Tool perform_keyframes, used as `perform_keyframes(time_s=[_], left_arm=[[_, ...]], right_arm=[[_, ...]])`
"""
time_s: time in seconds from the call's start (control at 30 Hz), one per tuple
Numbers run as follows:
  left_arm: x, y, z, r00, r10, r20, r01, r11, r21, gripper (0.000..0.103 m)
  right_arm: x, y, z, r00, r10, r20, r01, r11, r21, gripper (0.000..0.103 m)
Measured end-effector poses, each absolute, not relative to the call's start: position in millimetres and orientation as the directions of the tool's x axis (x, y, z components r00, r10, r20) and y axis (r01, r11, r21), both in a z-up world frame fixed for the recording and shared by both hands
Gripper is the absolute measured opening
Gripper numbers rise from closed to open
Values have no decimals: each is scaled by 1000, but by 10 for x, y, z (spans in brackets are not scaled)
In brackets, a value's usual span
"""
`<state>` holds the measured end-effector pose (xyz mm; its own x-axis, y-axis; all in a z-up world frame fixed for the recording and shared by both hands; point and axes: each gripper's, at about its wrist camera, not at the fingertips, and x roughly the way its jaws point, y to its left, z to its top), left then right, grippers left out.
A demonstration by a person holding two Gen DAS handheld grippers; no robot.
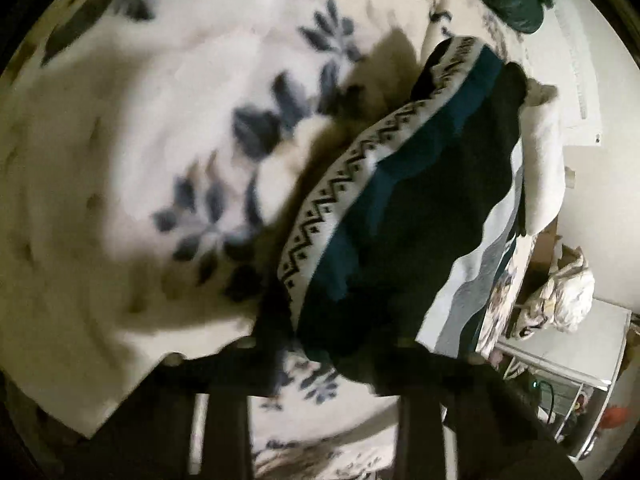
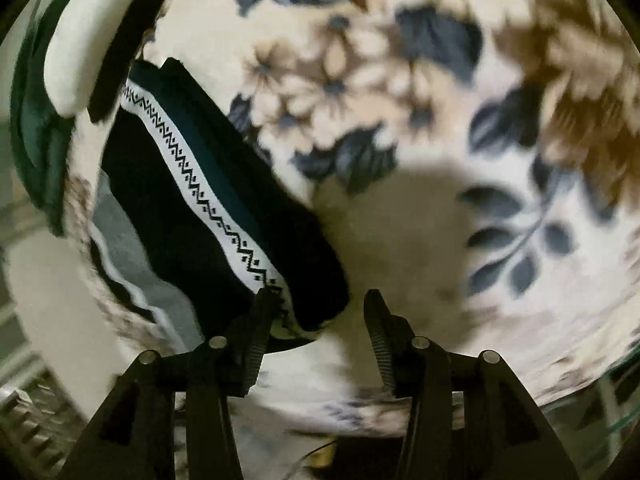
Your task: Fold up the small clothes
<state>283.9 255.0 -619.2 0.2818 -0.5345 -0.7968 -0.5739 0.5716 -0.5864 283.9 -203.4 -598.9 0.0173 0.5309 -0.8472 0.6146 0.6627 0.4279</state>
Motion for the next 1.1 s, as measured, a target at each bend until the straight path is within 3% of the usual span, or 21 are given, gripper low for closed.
perform_keyframes(time_s=[0.03,0.07,0.17,0.3,0.4,0.47,0.53,0.57,0.6,0.7,0.87,0.9,0.93,0.97,1.0,1.03,1.1], left_arm=[[2830,2532,-6148,287,-524,-801,-560,587,-585,22],[2811,2512,-6110,288,-513,-808,-543,607,-580,21],[2768,2441,-6099,252,-496,-831,-506,664,-550,21],[2843,2383,-6033,219,-491,-843,-482,697,-531,26],[2946,2375,-5820,194,-452,-870,-447,749,-489,27],[3004,2399,-5683,213,-424,-880,-421,773,-475,27],[3131,2431,-5557,258,-394,-882,-390,793,-468,27],[3230,2445,-5500,290,-381,-878,-370,801,-470,32],[3319,2458,-5482,306,-368,-878,-357,810,-464,45],[3741,2463,-5468,370,-354,-859,-320,820,-475,61],[4450,2333,-5656,384,-345,-856,-224,865,-449,60],[4554,2324,-5690,389,-358,-849,-206,864,-459,55],[4657,2303,-5736,394,-366,-843,-195,863,-466,42],[4734,2284,-5775,383,-371,-846,-198,862,-467,22],[4774,2294,-5807,372,-377,-848,-207,857,-471,20],[4793,2326,-5821,383,-382,-841,-219,847,-484,18],[4781,2412,-5851,391,-395,-831,-250,824,-509,18]], right_arm=[[2796,-2037,-5983,53,544,-838,632,631,450,20],[2769,-2019,-5963,64,538,-841,637,626,449,16],[2686,-1998,-5784,77,484,-872,609,669,425,13],[2724,-1965,-5953,-49,396,-917,586,755,294,13],[2845,-1912,-5935,-71,400,-914,543,784,302,27],[2951,-1947,-5760,-27,367,-930,510,805,303,50],[3114,-1968,-5620,22,359,-933,479,815,325,54],[3230,-1978,-5541,55,370,-927,451,820,354,55],[3358,-1977,-5492,72,373,-925,427,826,367,56],[3902,-1922,-5460,125,397,-909,326,849,416,64],[4688,-1723,-5739,105,439,-892,216,866,451,66],[4807,-1689,-5847,88,462,-883,214,856,470,66],[4893,-1628,-5964,66,488,-871,223,843,489,66],[4965,-1604,-6062,48,527,-849,233,820,522,58],[4939,-1578,-6122,55,533,-844,230,816,530,46],[4953,-1550,-6123,69,516,-854,225,826,517,24],[4947,-1571,-6065,109,520,-847,238,814,530,20]])
